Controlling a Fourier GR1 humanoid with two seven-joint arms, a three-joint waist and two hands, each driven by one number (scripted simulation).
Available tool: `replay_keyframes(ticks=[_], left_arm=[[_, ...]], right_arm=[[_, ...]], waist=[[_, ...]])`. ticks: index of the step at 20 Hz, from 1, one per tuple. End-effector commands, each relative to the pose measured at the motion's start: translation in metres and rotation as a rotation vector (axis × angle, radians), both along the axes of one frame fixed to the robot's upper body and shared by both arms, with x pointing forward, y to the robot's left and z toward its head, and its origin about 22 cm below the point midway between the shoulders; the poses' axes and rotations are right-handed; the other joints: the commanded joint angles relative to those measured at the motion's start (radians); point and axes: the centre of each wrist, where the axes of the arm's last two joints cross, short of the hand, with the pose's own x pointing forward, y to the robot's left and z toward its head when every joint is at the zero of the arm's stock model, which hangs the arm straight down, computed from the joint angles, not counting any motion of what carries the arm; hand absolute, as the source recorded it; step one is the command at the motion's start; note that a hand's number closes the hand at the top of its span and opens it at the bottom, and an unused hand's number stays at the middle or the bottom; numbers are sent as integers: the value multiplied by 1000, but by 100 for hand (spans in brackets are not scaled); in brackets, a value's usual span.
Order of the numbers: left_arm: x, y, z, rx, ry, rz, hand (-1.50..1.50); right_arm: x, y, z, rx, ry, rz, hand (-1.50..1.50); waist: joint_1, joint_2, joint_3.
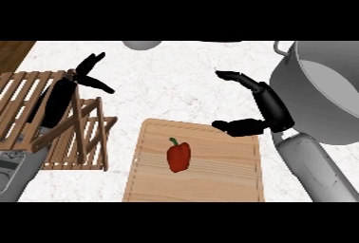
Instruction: Pick the bell pepper from the cutting board and place it in the pot
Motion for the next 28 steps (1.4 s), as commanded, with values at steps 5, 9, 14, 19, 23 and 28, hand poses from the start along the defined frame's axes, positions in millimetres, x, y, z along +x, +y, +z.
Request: replay_keyframes(ticks=[5, 9, 14, 19, 23, 28], left_arm=[[-3, 11, -38, -416, 82, 216, 0], [-2, 2, -39, -380, 76, 185, 0], [1, -2, -39, -346, 67, 169, 0], [0, -16, -54, -364, 90, 177, 0], [-10, 3, -49, -536, 118, 276, 0], [-34, 14, -41, -582, 69, 334, 0]], right_arm=[[4, 1, 13, -136, -45, 135, -150], [1, 9, 13, -350, 50, 228, -150], [4, 23, 19, -615, 111, 291, -150], [-9, 54, 6, -775, 185, 369, -150], [-16, 95, 23, -890, 228, 413, -150], [-47, 155, 37, -885, 253, 440, -150]], waist=[[16, -13, -6], [27, -24, -13], [51, -25, -16], [44, -24, -14], [-5, -32, 0], [-51, -27, 5]])
